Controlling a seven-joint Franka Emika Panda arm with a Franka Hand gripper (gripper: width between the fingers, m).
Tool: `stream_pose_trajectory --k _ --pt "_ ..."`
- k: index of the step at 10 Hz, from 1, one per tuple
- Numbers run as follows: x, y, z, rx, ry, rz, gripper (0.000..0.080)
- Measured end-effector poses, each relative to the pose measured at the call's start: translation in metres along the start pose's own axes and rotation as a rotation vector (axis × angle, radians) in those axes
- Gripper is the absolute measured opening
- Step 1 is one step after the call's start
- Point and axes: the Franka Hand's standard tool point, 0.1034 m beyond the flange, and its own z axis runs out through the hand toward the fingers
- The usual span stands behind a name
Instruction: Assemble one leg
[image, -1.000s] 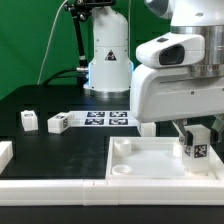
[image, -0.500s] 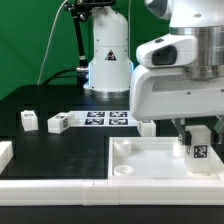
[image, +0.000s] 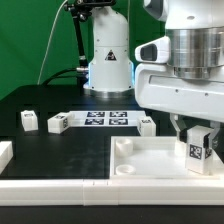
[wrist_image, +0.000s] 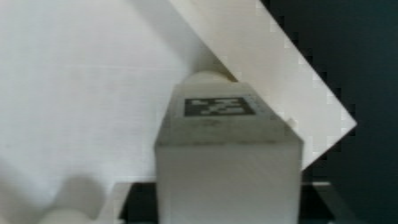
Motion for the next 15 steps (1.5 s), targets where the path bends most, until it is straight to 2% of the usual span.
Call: stream_pose_trajectory --k 1,3,4,6,7,8,9,12,15 --pt "0.0 0.001 0.0 0.005 0.007 0.205 0.0291" --pt "0.001 0.002 0.0 0.017 -0.012 0.47 0.0291" --pt "0.001 0.002 0.0 0.015 -0.015 0.57 0.0291" --pt "0.001 0.002 0.001 0.015 -0.014 0.539 0.0301" --pt "0.001 0.001 -0.001 0.015 -0.015 0.453 0.0476" --pt "-0.001 0.0 -0.001 0.011 -0.016 0.392 0.0613" --pt "-0.005 -0.001 -0.001 0.004 -0.022 0.281 0.0613" --pt "-0.007 -0.003 0.001 0.005 -0.02 -0.093 0.0646" --pt "-0.012 -0.006 0.002 -0.012 -0.006 -0.408 0.0649"
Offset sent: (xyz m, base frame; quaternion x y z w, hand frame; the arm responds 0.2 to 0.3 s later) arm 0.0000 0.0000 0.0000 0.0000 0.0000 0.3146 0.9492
